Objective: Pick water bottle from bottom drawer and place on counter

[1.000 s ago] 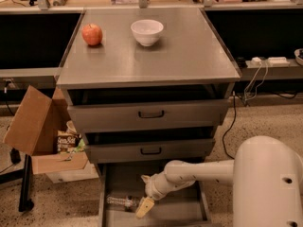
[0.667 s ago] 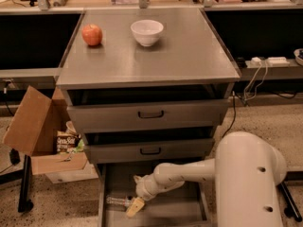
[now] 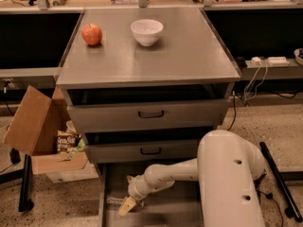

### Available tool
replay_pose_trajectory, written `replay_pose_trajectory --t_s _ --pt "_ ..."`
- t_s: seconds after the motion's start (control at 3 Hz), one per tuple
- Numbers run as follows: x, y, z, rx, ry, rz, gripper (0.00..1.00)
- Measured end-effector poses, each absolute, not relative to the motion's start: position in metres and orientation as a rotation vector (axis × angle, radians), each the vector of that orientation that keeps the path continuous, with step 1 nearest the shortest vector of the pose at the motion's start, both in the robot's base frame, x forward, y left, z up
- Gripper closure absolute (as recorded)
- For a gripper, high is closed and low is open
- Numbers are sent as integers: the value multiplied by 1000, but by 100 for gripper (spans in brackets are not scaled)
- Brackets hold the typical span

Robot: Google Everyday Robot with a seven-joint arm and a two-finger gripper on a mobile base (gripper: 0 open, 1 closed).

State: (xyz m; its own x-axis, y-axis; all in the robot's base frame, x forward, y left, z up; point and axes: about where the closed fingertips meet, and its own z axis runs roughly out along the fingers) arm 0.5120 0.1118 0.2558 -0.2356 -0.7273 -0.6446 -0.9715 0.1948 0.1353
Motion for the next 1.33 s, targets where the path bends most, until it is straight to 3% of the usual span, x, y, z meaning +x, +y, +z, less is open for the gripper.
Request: replay_pose_trajectory --t_s 1.33 --pt "506 121 197 -1627 2051 666 0"
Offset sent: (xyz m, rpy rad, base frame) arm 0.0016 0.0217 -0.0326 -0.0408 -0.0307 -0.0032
